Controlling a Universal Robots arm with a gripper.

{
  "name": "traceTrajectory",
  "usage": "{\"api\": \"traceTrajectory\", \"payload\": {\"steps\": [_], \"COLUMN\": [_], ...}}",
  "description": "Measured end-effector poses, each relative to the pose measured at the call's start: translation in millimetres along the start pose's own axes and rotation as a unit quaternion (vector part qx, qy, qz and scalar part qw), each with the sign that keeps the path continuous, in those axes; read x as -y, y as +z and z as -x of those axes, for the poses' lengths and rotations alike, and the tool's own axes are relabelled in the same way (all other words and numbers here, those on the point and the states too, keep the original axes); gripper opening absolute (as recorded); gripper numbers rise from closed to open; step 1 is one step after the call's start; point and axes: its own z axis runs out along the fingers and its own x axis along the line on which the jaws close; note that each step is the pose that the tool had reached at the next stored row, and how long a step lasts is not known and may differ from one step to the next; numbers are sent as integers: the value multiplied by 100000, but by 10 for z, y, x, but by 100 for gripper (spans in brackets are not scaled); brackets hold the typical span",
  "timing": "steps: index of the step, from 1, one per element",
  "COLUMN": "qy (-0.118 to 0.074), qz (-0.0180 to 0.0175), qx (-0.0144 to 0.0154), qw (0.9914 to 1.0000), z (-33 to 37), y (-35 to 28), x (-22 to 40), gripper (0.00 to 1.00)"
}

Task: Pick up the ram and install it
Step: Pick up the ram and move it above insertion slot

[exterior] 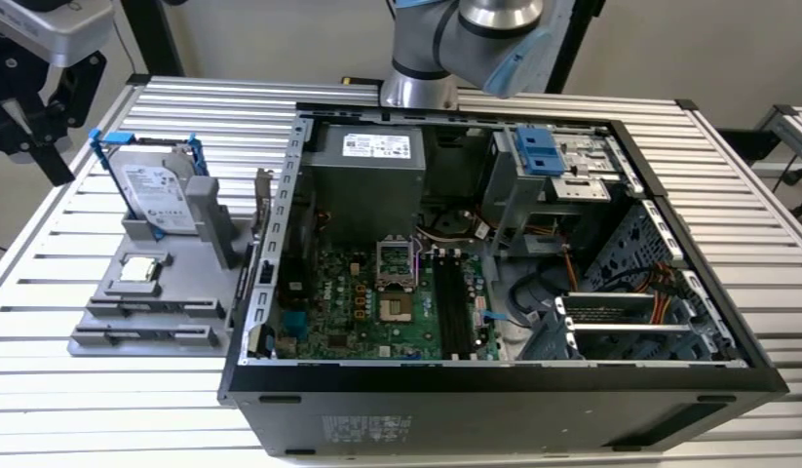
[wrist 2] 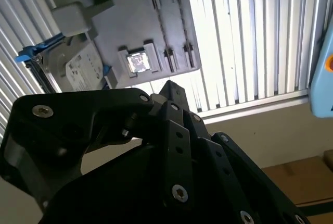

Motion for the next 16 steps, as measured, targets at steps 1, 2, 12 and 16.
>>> {"api": "traceTrajectory", "payload": {"steps": [1,2,12,16], "qy": [-26,-38,-238,-506], "qz": [-2,0,-2,-1], "qx": [0,-5,-11,-28], "qw": [100000,100000,100000,99999], "z": [0,0,0,-4], "y": [0,0,0,0], "x": [0,0,0,-4], "gripper": [0,0,0,0]}}
